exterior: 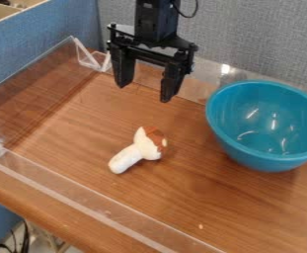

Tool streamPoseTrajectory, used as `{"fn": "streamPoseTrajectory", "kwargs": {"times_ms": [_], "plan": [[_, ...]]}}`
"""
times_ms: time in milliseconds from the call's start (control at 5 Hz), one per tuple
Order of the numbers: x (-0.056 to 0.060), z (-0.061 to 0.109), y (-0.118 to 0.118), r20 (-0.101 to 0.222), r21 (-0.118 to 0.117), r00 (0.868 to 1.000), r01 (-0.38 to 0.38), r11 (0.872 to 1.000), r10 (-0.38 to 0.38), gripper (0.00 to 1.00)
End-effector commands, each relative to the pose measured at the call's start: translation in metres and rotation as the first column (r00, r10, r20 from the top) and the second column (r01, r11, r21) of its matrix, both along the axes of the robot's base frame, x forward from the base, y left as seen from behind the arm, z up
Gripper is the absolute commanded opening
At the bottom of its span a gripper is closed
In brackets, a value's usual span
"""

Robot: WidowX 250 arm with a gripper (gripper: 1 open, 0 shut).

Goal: Put the mushroom in the blue bowl

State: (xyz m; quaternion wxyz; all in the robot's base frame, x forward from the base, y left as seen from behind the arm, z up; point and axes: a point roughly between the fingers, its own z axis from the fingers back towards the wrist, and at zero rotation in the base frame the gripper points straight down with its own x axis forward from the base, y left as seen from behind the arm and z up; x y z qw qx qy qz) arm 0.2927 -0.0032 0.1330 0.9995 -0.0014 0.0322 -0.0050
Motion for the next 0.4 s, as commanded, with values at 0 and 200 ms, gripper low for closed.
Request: {"fn": "streamPoseTrajectory", "kwargs": {"times_ms": [0, 200], "plan": [[-0.008, -0.021, 0.008, -0.018, 0.000, 0.998, 0.062, 0.998, -0.062, 1.00], [-0.008, -0.066, 0.013, -0.056, -0.001, 0.989, 0.137, 0.991, -0.137, 1.00]]}}
